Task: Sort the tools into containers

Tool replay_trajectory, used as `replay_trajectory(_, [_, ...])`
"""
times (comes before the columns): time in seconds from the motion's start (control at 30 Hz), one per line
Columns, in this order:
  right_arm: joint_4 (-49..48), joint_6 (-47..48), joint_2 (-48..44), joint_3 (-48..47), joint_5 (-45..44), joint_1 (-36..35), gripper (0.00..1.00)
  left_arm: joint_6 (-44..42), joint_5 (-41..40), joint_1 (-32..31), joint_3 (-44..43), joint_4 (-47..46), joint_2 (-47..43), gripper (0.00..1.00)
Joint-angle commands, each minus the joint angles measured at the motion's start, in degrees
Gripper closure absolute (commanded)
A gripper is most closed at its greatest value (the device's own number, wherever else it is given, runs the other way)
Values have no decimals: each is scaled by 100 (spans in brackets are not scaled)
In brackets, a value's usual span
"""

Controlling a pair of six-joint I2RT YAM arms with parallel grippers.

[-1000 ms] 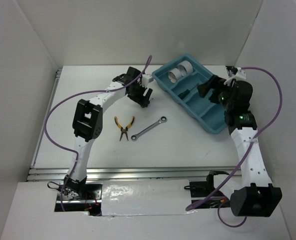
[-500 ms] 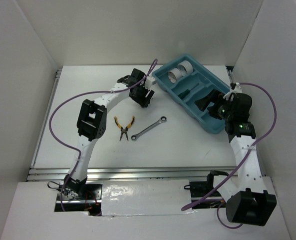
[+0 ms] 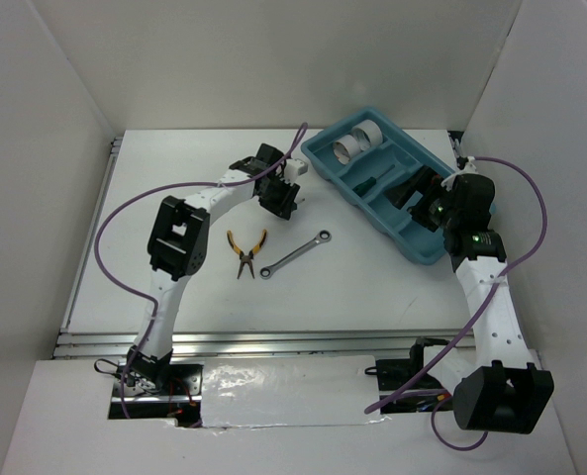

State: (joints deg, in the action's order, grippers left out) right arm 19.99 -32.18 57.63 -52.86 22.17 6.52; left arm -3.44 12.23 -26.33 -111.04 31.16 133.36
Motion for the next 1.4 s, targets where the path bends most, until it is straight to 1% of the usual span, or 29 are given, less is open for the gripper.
replay_trajectory(0.0, [14,-490,126,-593,-539,-248,3,826,1261,144,606,-460,-1512,84])
replay_trajectory(0.03, [-73,-569,100,-559,-460,-283,4,1210,1595,206,828,-844,-1837,85])
replay_trajectory(0.07, [-335,-700,65,-515,-355,-327,5,1501,1920,276,1074,-1100,-2432,86])
replay_trajectory(0.1, [-494,-788,-31,-384,-128,-475,8,1835,2611,486,1572,-1381,-2699,88])
replay_trajectory(0.13, [-661,-1033,-76,-322,-91,-590,9,2708,3062,627,1821,-2185,-2945,89])
replay_trajectory(0.17, [-1020,-1157,-111,-260,14,-861,11,3352,3980,916,2458,-2880,-3391,88])
replay_trajectory(0.2, [-1206,-1246,-137,-190,111,-985,11,4864,4233,1014,2848,-3766,-3587,88])
replay_trajectory(0.23, [-1434,-1429,-85,-216,173,-1100,12,5601,4357,1137,3182,-5454,-3963,88])
replay_trajectory(0.27, [-1462,-1509,-41,-294,173,-1327,12,6296,4384,1313,3812,-6254,-4097,87])
replay_trajectory(0.3, [-1506,-1571,107,-521,217,-1425,13,7269,4306,1366,4036,-6906,-4212,86])
replay_trajectory(0.37, [-1559,-1677,379,-969,217,-1705,14,7804,4227,1437,4336,-7839,-4415,86])
replay_trajectory(0.4, [-1551,-1668,477,-1146,217,-1820,15,8154,4209,1420,4380,-8097,-4433,86])
replay_trajectory(0.47, [-1559,-1519,766,-1601,191,-2014,18,8403,4209,1315,4433,-8501,-4494,85])
replay_trajectory(0.53, [-1586,-1326,916,-1884,121,-2382,20,8509,4095,1201,4512,-8713,-4591,84])
replay_trajectory(0.6, [-1586,-1212,1136,-2341,42,-2716,21,8553,4190,1130,4451,-8758,-4591,85])
replay_trajectory(0.67, [-1612,-1220,1399,-2710,24,-2902,21,8562,4235,1042,4398,-8776,-4600,86])
replay_trajectory(0.73, [-1700,-1351,1549,-2904,15,-3104,21,8510,4261,998,4346,-8724,-4626,86])
replay_trajectory(0.87, [-1779,-1633,1918,-3037,15,-3306,21,8474,4261,963,4372,-8653,-4644,87])
replay_trajectory(1.03, [-1770,-1572,2173,-3204,-73,-3596,22,8448,4244,936,4399,-8626,-4705,88])
replay_trajectory(1.2, [-1858,-1589,2314,-3160,-82,-3737,26,8448,4218,919,4346,-8574,-4679,88])
replay_trajectory(1.27, [-1902,-1624,2376,-3169,-64,-3746,30,8430,4244,910,4328,-8530,-4679,88])
replay_trajectory(1.3, [-1946,-1633,2393,-3178,-47,-3746,36,8430,4244,910,4345,-8538,-4670,88])
replay_trajectory(1.33, [-1955,-1651,2420,-3221,-20,-3764,39,8413,4235,901,4346,-8539,-4679,88])
replay_trajectory(1.37, [-1972,-1686,2437,-3248,15,-3746,45,8395,4244,901,4346,-8469,-4679,87])
